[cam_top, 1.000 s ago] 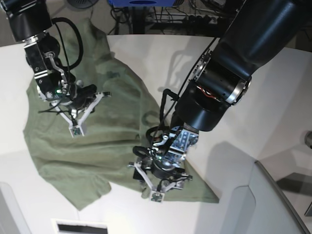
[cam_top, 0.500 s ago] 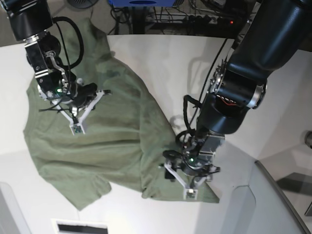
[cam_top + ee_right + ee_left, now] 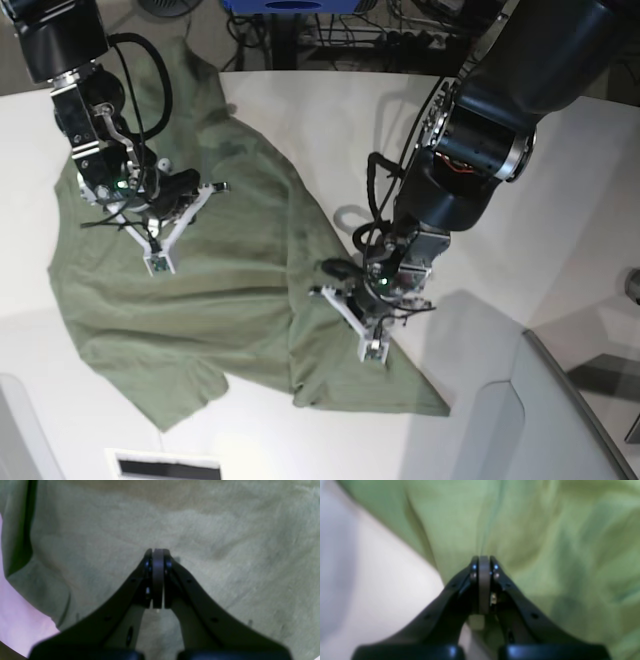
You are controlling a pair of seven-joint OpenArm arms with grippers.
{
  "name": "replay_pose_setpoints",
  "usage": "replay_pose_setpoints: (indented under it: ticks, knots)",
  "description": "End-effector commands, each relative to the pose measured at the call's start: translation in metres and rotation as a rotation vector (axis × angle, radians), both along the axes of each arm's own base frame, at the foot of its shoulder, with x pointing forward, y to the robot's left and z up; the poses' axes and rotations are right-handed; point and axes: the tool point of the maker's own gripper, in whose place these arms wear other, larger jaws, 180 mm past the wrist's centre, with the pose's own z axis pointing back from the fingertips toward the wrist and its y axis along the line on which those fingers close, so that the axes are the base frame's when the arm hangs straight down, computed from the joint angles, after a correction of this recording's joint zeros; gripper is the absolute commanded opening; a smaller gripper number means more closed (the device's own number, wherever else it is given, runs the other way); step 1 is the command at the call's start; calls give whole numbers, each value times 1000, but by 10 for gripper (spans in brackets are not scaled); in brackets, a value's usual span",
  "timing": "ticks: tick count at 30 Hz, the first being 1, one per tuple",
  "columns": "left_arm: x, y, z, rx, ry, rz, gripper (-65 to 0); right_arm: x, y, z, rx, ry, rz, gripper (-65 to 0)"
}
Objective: Layout the t-shirt on the table in an organized manner, then fold the t-shirt properly
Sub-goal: 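Pinch the shirt's edge with the left gripper and drag it toward the robot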
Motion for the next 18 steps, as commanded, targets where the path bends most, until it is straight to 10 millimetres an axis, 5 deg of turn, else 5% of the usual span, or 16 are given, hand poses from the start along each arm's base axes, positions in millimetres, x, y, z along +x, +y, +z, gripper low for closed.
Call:
replay_pose_setpoints:
  ticks: [1, 12, 15, 18]
  knots:
    - [15, 3, 15, 7, -46, -1, -650, 13, 0, 12, 5, -48, -1, -650]
    - [-69, 47, -48, 206, 93, 11, -650, 13, 1, 12, 8, -47, -1, -650]
    - [-85, 48, -42, 192, 82, 2, -650, 14, 1, 13, 8, -49, -1, -650]
    - [-87, 43, -15, 170, 28, -15, -650, 14, 1, 13, 8, -49, -1, -650]
